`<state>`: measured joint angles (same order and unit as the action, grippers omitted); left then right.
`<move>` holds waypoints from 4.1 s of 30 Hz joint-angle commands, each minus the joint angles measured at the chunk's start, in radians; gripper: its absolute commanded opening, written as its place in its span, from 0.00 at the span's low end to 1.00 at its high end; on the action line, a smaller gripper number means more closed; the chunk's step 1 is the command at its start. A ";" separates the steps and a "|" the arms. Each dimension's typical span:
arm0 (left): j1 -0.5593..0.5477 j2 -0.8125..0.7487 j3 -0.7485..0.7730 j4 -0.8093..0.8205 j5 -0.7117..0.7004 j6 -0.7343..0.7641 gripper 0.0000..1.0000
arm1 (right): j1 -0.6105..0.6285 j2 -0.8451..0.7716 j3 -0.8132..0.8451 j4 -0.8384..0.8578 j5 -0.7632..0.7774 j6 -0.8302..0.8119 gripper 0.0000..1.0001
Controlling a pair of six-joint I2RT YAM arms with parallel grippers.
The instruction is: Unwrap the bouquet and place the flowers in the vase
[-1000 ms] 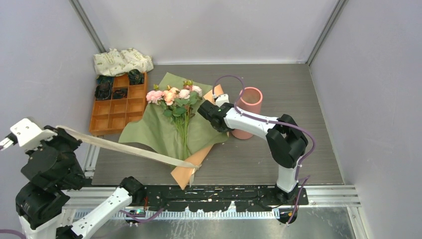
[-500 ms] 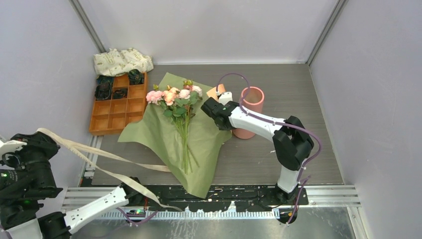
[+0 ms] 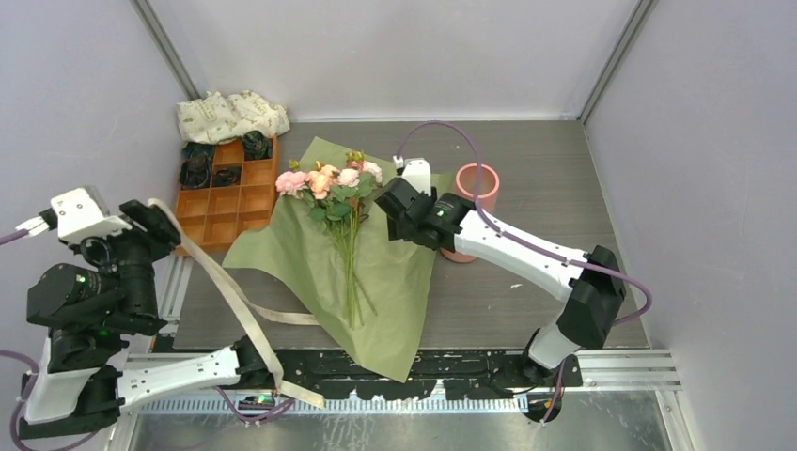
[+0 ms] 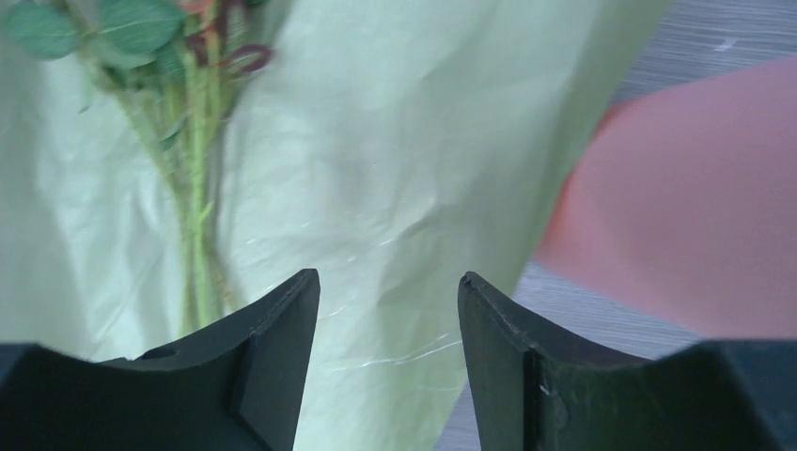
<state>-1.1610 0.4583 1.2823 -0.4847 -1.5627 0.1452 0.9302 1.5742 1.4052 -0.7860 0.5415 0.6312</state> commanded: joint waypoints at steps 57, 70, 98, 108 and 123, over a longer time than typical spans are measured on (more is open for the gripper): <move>0.259 1.062 0.861 0.272 0.044 0.534 0.81 | 0.188 0.560 0.264 0.298 -0.638 0.027 0.60; 0.282 1.411 1.008 0.847 -0.027 1.033 0.89 | 0.188 0.546 0.184 0.308 -0.621 0.038 0.60; 0.630 1.401 1.413 -0.762 1.609 -0.337 0.87 | 0.187 0.586 0.182 0.293 -0.633 0.033 0.60; 0.999 1.263 1.003 -0.741 1.364 -0.569 0.65 | 0.187 0.566 0.148 0.302 -0.625 0.033 0.60; 1.221 0.835 0.398 -0.596 1.407 -0.531 0.76 | 0.220 0.457 0.277 0.091 -0.469 -0.012 0.61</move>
<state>0.0589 1.3685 1.7668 -1.1385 -0.1596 -0.4084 1.1336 2.1311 1.6020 -0.5602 -0.0181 0.6498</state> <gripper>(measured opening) 0.750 0.608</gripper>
